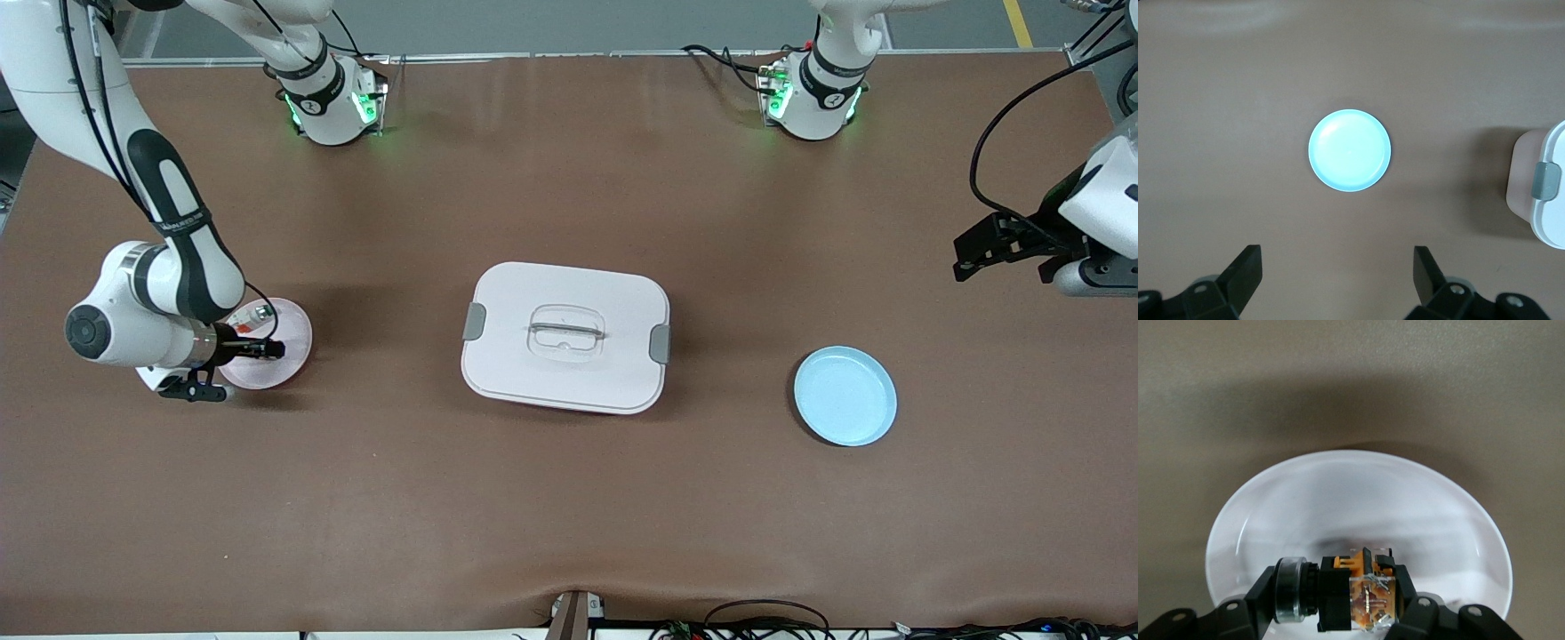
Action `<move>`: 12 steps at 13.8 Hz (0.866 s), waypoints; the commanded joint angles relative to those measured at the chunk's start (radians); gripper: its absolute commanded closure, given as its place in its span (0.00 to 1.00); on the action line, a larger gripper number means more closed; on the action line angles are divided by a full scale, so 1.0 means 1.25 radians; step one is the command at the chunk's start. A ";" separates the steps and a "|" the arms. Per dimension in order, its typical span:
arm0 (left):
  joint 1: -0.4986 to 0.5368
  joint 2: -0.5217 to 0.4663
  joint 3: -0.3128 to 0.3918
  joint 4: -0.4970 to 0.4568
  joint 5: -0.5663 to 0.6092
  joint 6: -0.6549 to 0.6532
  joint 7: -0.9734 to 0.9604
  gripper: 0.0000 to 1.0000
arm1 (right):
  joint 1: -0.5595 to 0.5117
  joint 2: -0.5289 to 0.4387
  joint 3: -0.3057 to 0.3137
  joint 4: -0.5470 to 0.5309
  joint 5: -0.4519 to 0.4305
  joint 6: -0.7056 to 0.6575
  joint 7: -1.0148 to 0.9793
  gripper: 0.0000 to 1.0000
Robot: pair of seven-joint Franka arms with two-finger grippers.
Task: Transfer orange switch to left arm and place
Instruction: 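Close the right gripper on the orange switch and lift it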
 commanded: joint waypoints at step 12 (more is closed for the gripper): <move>0.027 -0.017 -0.011 0.002 -0.156 -0.070 0.012 0.00 | 0.043 -0.083 0.026 0.321 0.240 -0.562 0.382 1.00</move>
